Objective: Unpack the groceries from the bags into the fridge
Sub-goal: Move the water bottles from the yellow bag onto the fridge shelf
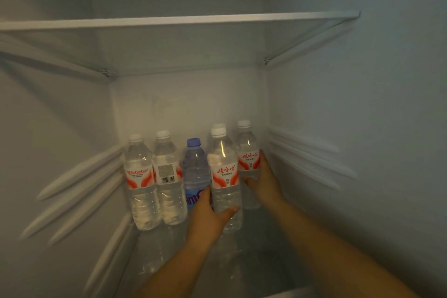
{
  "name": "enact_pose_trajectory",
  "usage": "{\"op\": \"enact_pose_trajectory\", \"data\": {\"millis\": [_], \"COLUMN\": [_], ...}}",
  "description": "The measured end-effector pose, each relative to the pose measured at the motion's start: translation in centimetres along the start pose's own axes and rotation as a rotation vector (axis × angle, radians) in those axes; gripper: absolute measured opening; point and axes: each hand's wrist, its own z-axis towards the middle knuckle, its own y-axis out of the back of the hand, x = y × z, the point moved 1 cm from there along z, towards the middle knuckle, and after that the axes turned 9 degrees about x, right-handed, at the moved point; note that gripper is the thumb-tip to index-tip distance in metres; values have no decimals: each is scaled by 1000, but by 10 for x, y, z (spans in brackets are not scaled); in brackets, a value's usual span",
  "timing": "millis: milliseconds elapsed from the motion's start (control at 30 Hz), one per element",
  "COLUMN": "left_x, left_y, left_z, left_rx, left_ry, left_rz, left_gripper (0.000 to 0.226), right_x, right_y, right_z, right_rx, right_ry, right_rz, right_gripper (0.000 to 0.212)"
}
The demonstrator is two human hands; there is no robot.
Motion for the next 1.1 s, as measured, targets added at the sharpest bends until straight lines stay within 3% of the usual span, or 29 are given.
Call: {"op": "enact_pose_trajectory", "data": {"millis": [67,233,333,433,533,700,800,900,1000,1100], "left_x": [-1,-6,-7,-9,-12,-19,-23,-24,-19,-13], "left_y": [1,4,7,6,-8,-32,-46,-55,-56,-57], "left_z": [0,-5,-10,-11,-14,-15,-8,0,8,12], "left_rx": [7,31,55,80,97,116,79,45,-37,-37], "left_ry": [-1,-53,-49,-68,-60,-110,-119,-155,-270,-275], "left_rz": [-17,-93,-133,-111,-125,-62,-139,-194,44,47], "left_gripper": [67,71,78,77,77,57,44,52,36,31], "right_x": [0,18,29,35,33,15,11,3,-2,-6], "right_y": [-1,-8,-19,-30,-29,-15,-6,-2,0,2], "right_z": [-2,-30,-47,-49,-45,-43,-41,-38,-34,-30], "right_rx": [-14,-252,-133,41,-58,-209,-227,-210,-203,-200], "right_ry": [-2,58,54,49,56,56,35,-4,-12,-10], "right_rz": [-19,75,164,59,47,5,-46,-54,-87,-103], "right_gripper": [38,30,41,56,56,53,57,60,58,61]}}
